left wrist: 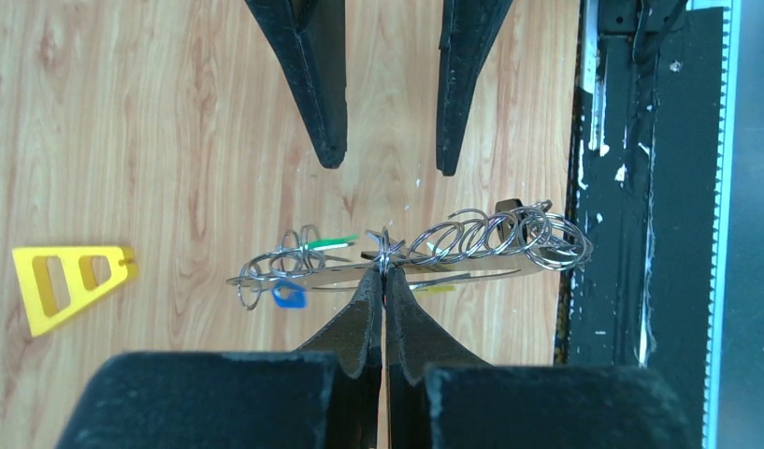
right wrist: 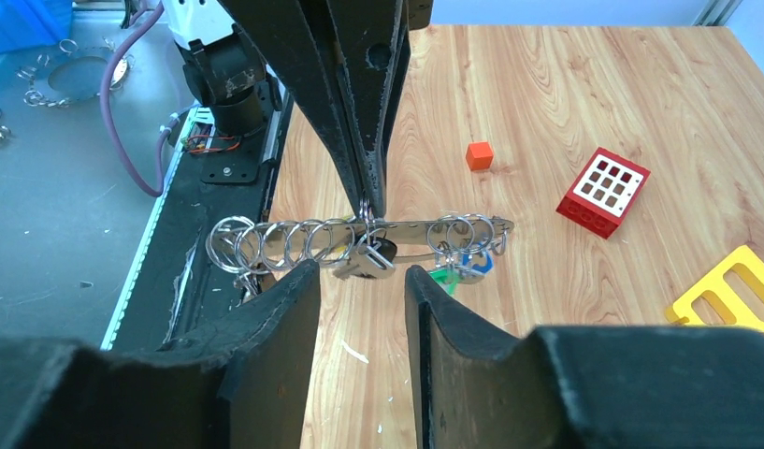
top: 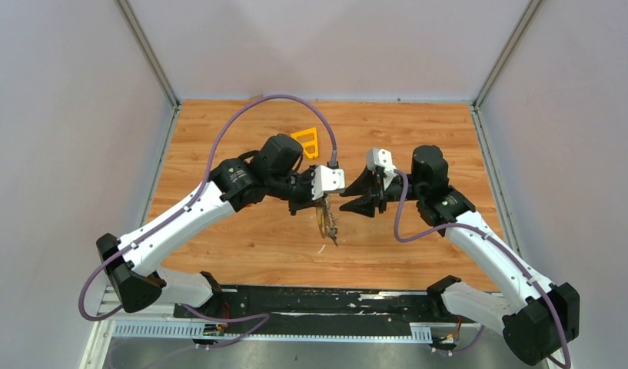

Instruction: Put the keys on the keyring

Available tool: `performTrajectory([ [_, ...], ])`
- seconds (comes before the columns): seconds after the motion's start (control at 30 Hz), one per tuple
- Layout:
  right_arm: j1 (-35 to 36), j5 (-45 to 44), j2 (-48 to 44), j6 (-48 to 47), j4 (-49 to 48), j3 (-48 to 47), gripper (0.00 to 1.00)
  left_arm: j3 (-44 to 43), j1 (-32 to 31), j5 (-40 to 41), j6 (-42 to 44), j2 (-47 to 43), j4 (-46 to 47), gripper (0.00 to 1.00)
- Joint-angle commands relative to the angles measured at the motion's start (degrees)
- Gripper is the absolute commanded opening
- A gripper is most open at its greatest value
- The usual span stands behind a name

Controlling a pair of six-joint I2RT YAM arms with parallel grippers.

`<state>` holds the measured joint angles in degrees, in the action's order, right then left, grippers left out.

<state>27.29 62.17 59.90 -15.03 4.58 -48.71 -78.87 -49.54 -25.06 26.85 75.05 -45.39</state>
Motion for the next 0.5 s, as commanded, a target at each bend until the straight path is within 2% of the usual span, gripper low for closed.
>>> performTrajectory([
  [0.0,0.19,1.12,0.24,-0.28,-1.16,-1.19,0.4,-5.82,-0.91,3.67,-2.87,1.67,-6.34,0.0],
  [0.27,1.33,1.77,2.32,3.17,-5.86,-0.53,0.47,-14.12,-2.41,5.14,-8.05,7.38,-13.27,0.0],
  [0.47,1.57,1.64,3.46,7.49,-10.34,0.23,0.46,-16.07,-3.45,4.77,-10.37,8.3,-14.28,0.0],
])
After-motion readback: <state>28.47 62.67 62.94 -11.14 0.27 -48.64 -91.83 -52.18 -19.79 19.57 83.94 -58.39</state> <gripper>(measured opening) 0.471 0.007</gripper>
